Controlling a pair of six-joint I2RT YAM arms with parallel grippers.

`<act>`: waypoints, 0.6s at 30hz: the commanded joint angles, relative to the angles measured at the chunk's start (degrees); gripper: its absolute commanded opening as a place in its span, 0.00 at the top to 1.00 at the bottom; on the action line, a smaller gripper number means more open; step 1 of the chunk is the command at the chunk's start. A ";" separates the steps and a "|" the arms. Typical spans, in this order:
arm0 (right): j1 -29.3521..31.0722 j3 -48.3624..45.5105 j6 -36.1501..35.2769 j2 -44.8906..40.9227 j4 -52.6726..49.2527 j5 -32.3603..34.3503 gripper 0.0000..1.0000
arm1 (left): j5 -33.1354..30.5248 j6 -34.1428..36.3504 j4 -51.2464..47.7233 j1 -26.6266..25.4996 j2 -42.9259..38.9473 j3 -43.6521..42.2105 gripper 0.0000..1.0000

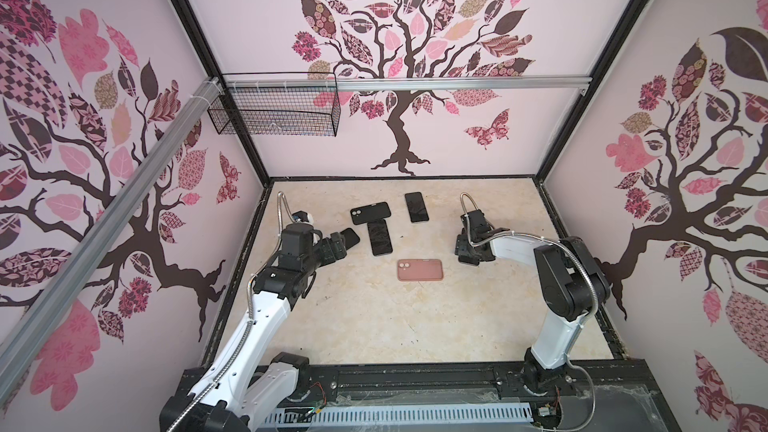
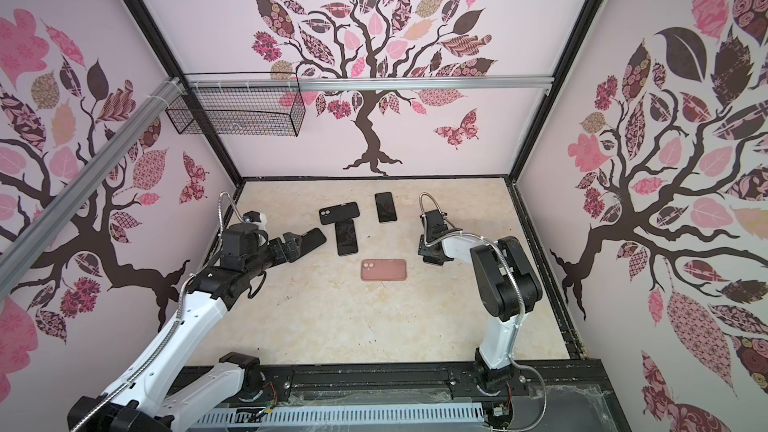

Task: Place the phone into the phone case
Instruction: 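Close the right gripper on the purple-framed phone and lift it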

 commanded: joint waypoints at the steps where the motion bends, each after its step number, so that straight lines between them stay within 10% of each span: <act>1: 0.02 0.00 -4.19 -1.68 -1.79 -3.52 0.53 | 1.35 -0.61 0.84 -0.03 -0.22 1.83 0.02; 18: -0.02 -1.87 -10.62 -12.38 -3.72 -11.43 0.71 | 11.52 -0.44 1.23 0.80 2.90 3.91 0.02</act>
